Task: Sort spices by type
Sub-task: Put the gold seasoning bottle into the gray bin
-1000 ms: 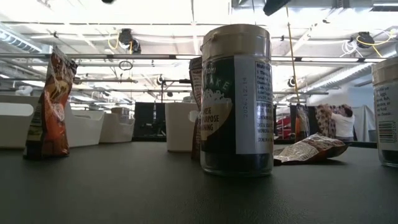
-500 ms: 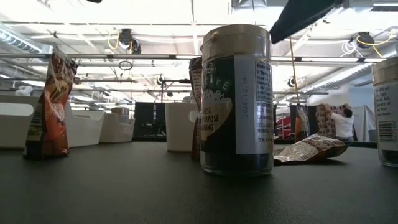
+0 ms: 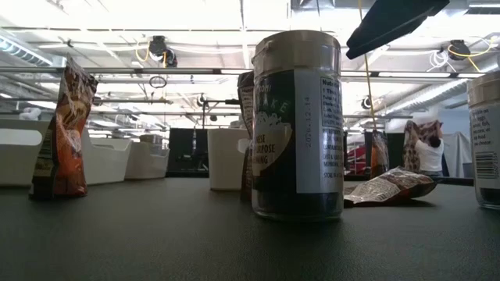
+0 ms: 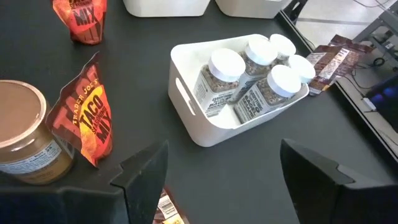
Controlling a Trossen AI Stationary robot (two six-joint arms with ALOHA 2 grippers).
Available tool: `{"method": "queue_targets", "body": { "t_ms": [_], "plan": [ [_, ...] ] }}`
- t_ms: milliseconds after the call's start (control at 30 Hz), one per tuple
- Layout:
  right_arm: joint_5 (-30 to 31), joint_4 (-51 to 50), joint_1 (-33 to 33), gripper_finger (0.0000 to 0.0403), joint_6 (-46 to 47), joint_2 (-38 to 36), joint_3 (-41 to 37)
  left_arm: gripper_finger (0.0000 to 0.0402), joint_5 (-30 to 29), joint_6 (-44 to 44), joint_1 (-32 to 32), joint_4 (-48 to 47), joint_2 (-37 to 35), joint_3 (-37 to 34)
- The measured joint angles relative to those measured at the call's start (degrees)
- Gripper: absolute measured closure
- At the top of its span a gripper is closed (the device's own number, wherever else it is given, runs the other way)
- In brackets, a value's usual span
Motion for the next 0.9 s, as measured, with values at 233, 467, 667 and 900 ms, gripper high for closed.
{"method": "queue_targets", "body": {
  "t_ms": [233, 467, 667, 900],
  "plan": [
    [0.00, -0.02, 0.11, 0.0138, -0.91, 0.00, 0.00, 0.0059, 2.84, 2.84, 3.67, -4.42, 5.93, 6.14],
    [0.00, -0.08, 0.42, 0.0138, -1.19, 0.02, 0.00, 0.0059, 5.68, 2.46, 8.06, -5.72, 7.43, 6.15],
    [0.00, -0.32, 1.16, 0.0138, -1.72, 0.02, 0.00, 0.0059, 8.82, 2.41, 10.64, -7.34, 7.36, 6.15],
    [0.00, -0.83, 1.25, 0.0138, -1.75, 0.02, 0.02, 0.0059, 10.53, 2.32, 11.61, -8.70, 7.35, 5.46]
  ]
}}
